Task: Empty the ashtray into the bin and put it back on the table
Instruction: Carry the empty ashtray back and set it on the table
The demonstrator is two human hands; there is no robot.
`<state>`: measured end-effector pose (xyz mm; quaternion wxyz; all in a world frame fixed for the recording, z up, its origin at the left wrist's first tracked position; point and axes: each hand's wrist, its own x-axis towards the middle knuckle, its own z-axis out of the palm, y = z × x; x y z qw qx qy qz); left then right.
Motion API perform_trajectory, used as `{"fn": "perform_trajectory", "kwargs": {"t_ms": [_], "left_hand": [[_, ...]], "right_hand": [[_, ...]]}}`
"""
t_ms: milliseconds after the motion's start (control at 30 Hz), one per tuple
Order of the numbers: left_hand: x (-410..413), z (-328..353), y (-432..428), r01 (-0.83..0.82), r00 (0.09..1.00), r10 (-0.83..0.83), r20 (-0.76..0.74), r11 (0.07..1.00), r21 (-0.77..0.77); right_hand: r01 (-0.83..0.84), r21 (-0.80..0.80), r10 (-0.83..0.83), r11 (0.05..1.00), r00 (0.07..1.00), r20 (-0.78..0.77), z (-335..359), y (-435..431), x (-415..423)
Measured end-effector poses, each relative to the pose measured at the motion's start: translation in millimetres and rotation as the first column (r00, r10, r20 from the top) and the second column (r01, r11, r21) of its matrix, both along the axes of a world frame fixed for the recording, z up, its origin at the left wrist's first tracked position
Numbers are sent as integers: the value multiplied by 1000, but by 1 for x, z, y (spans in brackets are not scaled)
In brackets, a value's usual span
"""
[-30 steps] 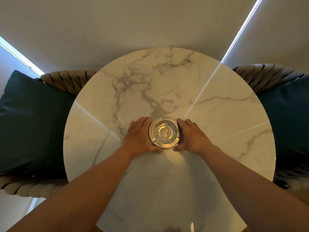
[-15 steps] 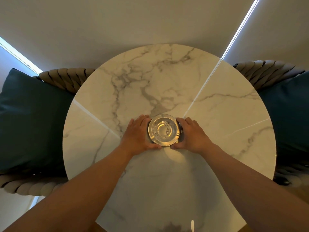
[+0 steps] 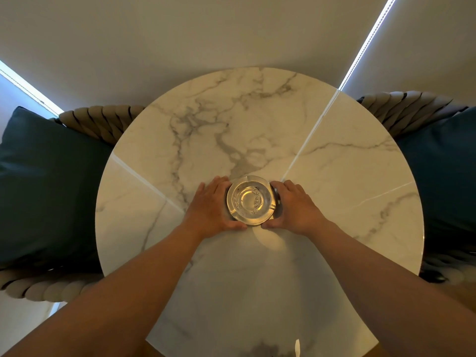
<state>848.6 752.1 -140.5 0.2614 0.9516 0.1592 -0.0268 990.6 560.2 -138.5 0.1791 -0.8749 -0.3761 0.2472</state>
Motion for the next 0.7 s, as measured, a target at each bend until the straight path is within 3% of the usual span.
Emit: {"fn": "perform_trajectory", "kwargs": {"t_ms": [700], "left_hand": [[1, -2, 0, -13, 1000, 13, 0, 999, -30]], "right_hand": [[3, -5, -3, 1000, 1000, -6, -1, 0, 1]]}}
